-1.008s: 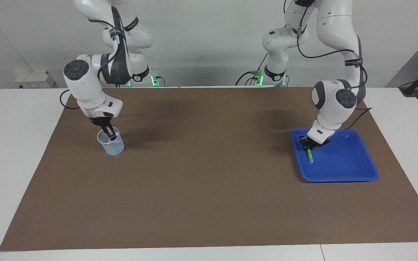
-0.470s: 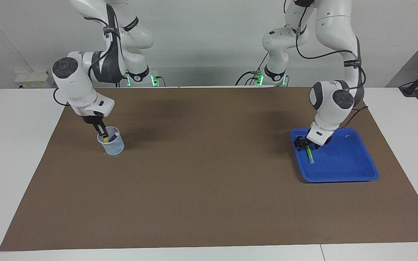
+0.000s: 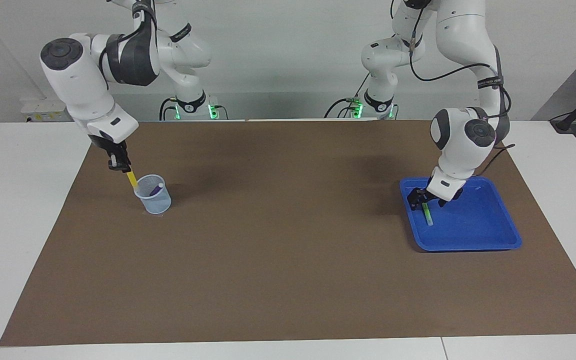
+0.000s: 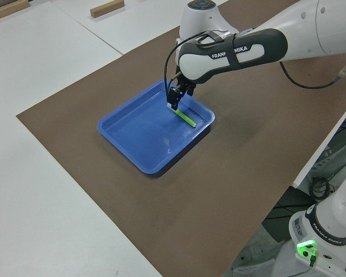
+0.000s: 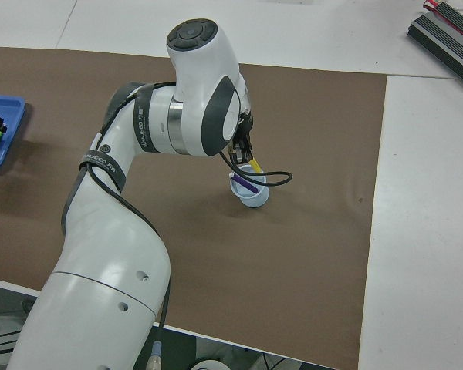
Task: Right arm passes pens to left for tray arrangement
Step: 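Pull the yellow pen from the cup with the right gripper, then bring the yellow pen toward the left gripper while the left gripper approaches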
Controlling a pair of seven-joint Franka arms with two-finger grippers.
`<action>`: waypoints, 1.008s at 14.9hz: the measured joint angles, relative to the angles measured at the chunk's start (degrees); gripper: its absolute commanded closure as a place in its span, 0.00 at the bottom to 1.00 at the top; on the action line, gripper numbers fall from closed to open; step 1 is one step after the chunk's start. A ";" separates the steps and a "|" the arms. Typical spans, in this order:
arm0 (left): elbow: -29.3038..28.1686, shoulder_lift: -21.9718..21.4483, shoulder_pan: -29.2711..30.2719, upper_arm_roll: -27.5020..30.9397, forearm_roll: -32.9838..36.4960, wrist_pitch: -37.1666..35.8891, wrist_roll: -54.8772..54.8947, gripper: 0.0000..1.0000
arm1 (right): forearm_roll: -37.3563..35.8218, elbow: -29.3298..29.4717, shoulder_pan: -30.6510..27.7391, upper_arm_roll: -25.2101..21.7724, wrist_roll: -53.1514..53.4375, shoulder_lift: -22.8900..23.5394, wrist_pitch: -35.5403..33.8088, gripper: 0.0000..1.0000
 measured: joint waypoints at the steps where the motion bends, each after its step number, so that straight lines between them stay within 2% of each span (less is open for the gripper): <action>1: 0.44 -0.16 -0.04 -0.05 -1.50 -0.49 -0.02 0.00 | 0.02 2.10 0.12 0.31 3.51 -0.27 -1.98 1.00; 4: 2.82 -1.46 -0.87 -0.19 -4.69 -5.18 -0.78 0.00 | 3.78 6.09 0.65 1.16 17.04 -1.26 -5.57 1.00; 8: 9.69 -3.41 -2.31 -0.25 -10.78 -15.53 -6.47 0.00 | 13.60 6.87 1.11 2.48 35.70 -1.89 -8.87 1.00; 10: 12.24 -3.96 -3.26 -0.29 -13.53 -18.77 -12.50 0.00 | 19.40 6.74 1.34 3.54 47.81 -1.90 -10.38 1.00; 15: 13.54 -5.58 -7.21 -0.98 -22.08 -19.41 -36.56 0.00 | 33.48 3.77 5.00 4.73 74.79 -3.11 -10.66 1.00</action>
